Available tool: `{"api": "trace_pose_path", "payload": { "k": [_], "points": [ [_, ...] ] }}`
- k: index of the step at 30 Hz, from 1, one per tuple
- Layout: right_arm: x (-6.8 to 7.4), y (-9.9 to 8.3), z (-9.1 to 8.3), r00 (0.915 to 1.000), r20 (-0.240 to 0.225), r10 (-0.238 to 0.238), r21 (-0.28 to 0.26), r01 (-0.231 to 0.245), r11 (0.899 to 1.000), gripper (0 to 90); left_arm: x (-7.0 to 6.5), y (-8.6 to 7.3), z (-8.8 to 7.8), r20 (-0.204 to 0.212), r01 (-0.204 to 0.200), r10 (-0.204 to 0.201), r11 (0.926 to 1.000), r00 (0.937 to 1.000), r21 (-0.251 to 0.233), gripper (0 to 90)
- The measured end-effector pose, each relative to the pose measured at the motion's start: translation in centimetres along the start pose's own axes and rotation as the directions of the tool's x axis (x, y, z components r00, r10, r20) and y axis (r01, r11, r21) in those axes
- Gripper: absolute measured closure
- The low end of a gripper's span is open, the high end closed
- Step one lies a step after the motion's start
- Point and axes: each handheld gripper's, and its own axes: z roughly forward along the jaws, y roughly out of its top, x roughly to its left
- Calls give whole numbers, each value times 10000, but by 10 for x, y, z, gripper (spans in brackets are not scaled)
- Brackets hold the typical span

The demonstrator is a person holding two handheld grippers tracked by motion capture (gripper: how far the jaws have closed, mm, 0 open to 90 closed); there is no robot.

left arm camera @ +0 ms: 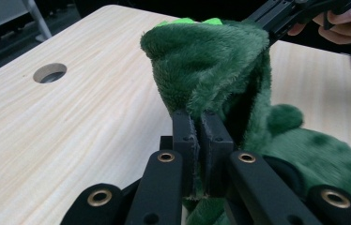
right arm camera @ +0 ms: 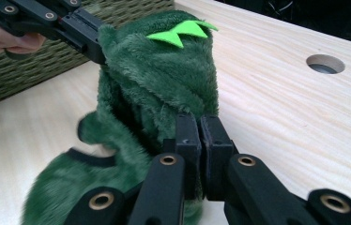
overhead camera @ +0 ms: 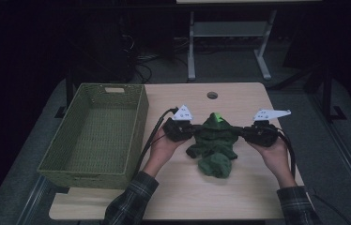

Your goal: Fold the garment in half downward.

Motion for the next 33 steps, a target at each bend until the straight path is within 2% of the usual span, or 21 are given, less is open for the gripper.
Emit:
{"api": "trace_pose_path", "payload": {
  "k": [4, 11, 13, 15, 17, 20, 21, 23, 26, 27, 29, 33],
  "points": [
    [14, -7, -8, 9996, -109, -264, -13, 264, 9996, 871, -11, -5, -8, 184, -187, 188, 9998, 9997, -58, 860],
    [33, -21, -17, 9983, -443, -389, 177, 397, 9991, 871, -32, -18, -17, 625, -489, 492, 9988, 9968, -64, 860],
    [37, -26, -19, 9979, -444, -482, 47, 485, 9988, 870, -38, -23, -18, 715, -551, 549, 9985, 9959, 11, 861],
    [40, -31, -20, 9978, -536, -391, 212, 403, 9990, 868, -43, -27, -18, 813, -658, 651, 9978, 9946, 55, 861],
    [44, -36, -22, 9970, -595, -485, 61, 489, 9988, 868, -50, -33, -18, 964, -669, 657, 9977, 9932, 89, 860],
    [48, -44, -23, 9962, -772, -395, 217, 413, 9989, 867, -56, -42, -17, 1095, -779, 760, 9969, 9911, 135, 861],
    [51, -48, -24, 9959, -792, -438, 125, 449, 9989, 866, -58, -45, -16, 1163, -778, 756, 9969, 9903, 145, 860],
    [54, -53, -23, 9951, -930, -342, 368, 377, 9986, 863, -60, -50, -16, 1189, -771, 735, 9967, 9902, 259, 860],
    [59, -62, -24, 9940, -1030, -355, 343, 393, 9986, 862, -64, -59, -14, 1360, -661, 604, 9971, 9889, 376, 861],
    [59, -63, -24, 9940, -1050, -315, 475, 366, 9982, 860, -66, -62, -13, 1421, -689, 615, 9965, 9879, 476, 860],
    [62, -68, -25, 9933, -1097, -374, 375, 417, 9984, 861, -70, -65, -11, 1508, -842, 743, 9946, 9858, 604, 861],
    [65, -77, -22, 9915, -1243, -371, 693, 460, 9965, 855, -76, -74, -4, 1660, -1020, 862, 9908, 9824, 891, 858]
  ]
}}
